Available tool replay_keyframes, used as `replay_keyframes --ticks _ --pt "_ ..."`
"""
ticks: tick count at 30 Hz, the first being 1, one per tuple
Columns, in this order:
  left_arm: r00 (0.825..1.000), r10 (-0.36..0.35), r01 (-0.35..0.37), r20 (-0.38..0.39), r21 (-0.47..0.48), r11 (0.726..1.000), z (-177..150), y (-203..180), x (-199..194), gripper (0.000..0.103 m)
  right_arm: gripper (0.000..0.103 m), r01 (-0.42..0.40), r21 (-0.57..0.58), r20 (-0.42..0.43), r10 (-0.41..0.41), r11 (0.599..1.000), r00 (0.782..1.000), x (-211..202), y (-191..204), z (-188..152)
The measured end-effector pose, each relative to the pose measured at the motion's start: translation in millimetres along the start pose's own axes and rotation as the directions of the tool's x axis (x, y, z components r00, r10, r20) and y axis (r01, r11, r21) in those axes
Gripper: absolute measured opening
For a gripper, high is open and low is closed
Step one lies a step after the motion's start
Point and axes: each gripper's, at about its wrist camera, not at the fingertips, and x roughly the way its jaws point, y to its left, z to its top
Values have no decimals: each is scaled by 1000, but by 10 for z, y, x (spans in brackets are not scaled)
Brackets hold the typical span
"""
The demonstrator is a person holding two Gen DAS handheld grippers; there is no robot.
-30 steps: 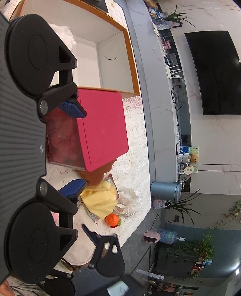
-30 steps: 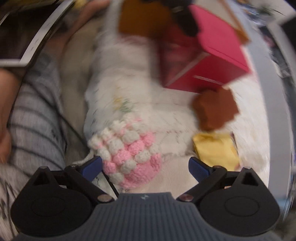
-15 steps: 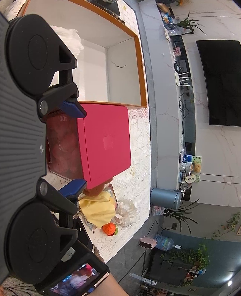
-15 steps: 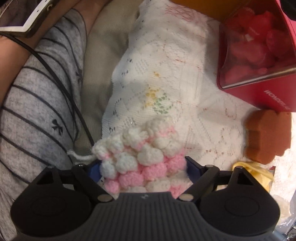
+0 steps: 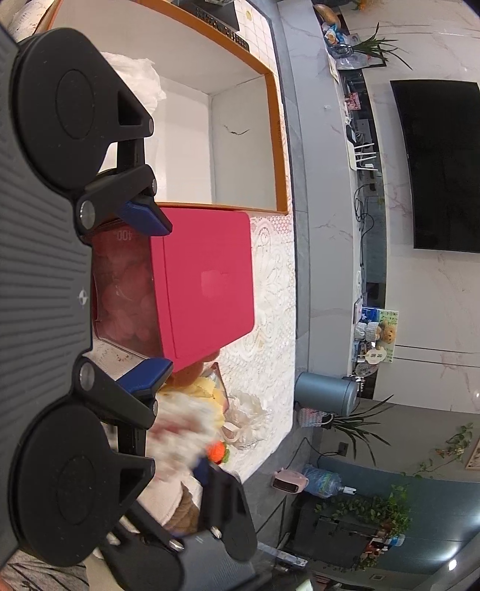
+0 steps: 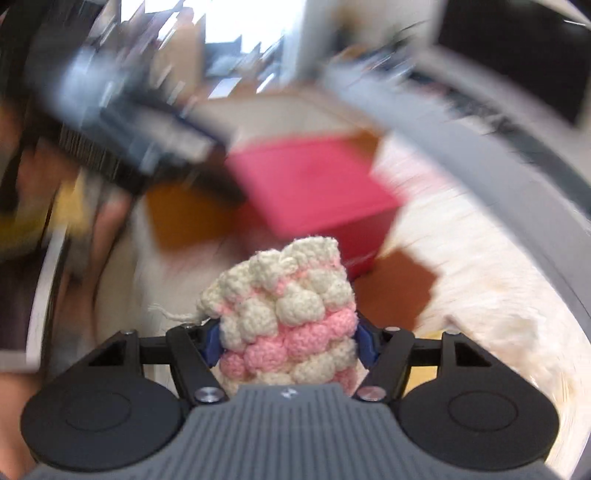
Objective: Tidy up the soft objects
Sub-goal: 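Lift the crocheted item with the right gripper toward the box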
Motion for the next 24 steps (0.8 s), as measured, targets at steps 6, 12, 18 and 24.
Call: replay_keyframes --ticks 6,12,18,24 --pt "1000 -6 6 21 9 1000 9 -38 -62 89 67 158 350 327 -278 923 903 -596 -93 -122" --pt "1000 -12 12 10 24 1000 -33 -141 -50 89 67 243 606 474 -589 757 654 -1150 240 -239" --pt "997 -71 72 -8 46 996 -76 -457 -20 89 67 328 663 447 -708 672 546 -1581 433 -561" --pt "995 -101 97 -3 275 957 -132 -1087 167 89 67 359 789 303 -824 498 478 -1993 394 -1052"
